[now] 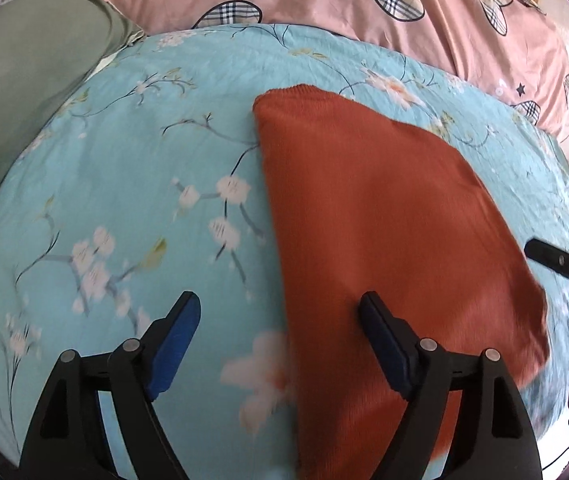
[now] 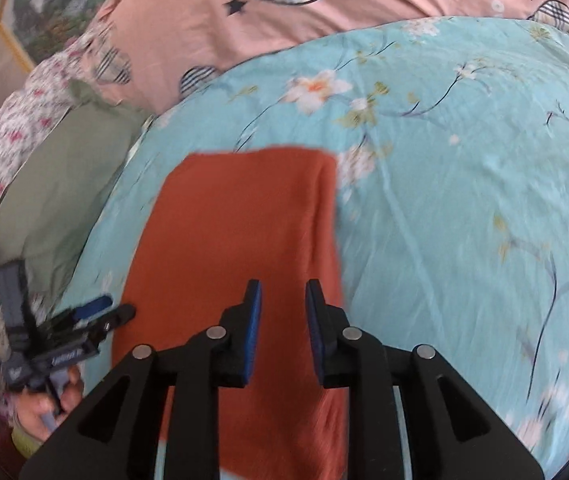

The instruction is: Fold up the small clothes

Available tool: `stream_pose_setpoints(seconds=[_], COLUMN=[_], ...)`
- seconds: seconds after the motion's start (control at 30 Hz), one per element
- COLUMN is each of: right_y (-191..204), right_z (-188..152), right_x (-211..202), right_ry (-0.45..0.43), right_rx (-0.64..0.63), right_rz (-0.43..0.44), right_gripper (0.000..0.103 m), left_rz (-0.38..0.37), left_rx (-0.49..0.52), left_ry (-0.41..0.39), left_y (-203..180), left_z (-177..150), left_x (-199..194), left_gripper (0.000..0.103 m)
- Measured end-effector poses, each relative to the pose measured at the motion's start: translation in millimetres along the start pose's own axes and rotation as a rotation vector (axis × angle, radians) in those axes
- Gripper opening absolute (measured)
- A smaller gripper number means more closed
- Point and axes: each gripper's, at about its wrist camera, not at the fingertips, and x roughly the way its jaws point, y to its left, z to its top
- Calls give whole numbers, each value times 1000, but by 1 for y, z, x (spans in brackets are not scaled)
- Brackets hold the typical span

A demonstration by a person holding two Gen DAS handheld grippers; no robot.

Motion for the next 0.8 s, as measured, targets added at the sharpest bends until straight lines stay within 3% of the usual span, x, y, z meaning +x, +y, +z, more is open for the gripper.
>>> stream_pose_setpoints(seconds=[0.17,0.33,0.4,0.47,0.63,0.73,0.8], right_y=[1,-3,0,2,8,18,26], right_z=[-32,-39,-42,-46,-61,-71,-78], right_x=[-3,-22,-35,-46,-65,-76,-84], right_ry=[47,19,-6,-22,-39,-54,-63], right_rx=[-43,-8,-14,-19,-44,-88,-119], right_rz=[-53,-58,-57,-60,-74,-100,-112], right_gripper=[31,32,38,51,69,82,86], left_rz=[55,101,114,123,174,247,266], left_rx=[40,90,122,140,124,152,167], left_ry=[-7,-10,-41,-71,-135,-192,-219], left_y=[-7,-16,-20,-23,-21,-30,-34], left_z=[-25,-48,-57,-63,-77,-85,-89], left_x=[-18,-39,-50,-62,-92,-108,-116], left_gripper=[84,88,88,88,89,103,103])
